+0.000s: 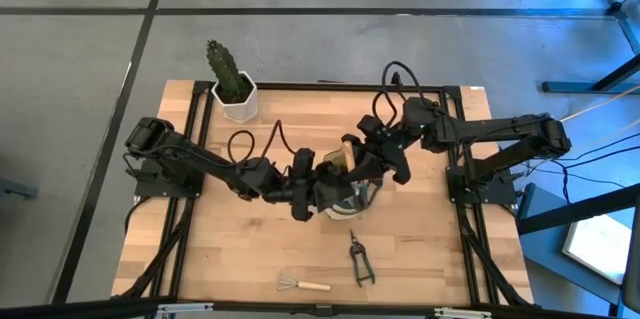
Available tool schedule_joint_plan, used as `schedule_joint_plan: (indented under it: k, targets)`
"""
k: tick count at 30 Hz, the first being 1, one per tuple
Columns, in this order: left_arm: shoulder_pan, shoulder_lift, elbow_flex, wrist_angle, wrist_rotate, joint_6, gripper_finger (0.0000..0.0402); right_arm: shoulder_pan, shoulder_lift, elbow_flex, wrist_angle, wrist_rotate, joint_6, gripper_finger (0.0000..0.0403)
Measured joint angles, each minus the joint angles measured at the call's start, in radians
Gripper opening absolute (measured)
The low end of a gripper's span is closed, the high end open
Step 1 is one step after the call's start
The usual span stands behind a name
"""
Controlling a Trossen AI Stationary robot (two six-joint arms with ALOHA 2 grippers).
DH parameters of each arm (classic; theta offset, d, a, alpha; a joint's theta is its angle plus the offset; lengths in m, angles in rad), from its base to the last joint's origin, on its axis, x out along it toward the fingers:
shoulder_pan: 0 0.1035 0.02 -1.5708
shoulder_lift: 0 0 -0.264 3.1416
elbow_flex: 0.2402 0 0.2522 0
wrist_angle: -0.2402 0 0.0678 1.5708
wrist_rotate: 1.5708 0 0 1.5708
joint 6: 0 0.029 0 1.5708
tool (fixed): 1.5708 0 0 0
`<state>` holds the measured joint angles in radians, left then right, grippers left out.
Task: Pick & Place Garden tools in Gardening bag
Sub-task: Put the trowel into the gardening bag
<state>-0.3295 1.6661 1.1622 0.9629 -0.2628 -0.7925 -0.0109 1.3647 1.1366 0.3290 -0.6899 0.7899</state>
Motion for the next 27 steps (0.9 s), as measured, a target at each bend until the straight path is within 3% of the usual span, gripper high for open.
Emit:
schedule_joint_plan:
  k: [4,7,12,16,19,27]
  targets:
    - [-0.009,-0.031,0.000,-0.078,-0.012,0.028,0.0264,-0.004,0.000,0.000,0.021,-0.042,0.040,0.0062]
    - [-0.030,-0.096,0.006,-0.258,-0.062,0.017,0.0263,-0.010,0.000,-0.003,0.029,-0.073,0.072,0.0062]
    - [-0.088,-0.172,0.004,-0.480,-0.354,0.090,0.0263,-0.015,-0.017,-0.003,-0.049,-0.066,0.063,0.0062]
    - [-0.088,-0.235,0.006,-0.461,-0.435,0.191,0.0261,-0.012,-0.020,-0.003,-0.083,-0.049,0.034,0.0062]
    - [-0.043,-0.240,0.005,-0.486,-0.413,0.226,0.0256,-0.004,-0.020,-0.003,-0.066,-0.042,0.029,0.0062]
    - [0.104,-0.189,0.003,-0.330,-0.086,0.218,0.0247,0.010,-0.021,-0.003,0.006,-0.051,0.038,0.0062]
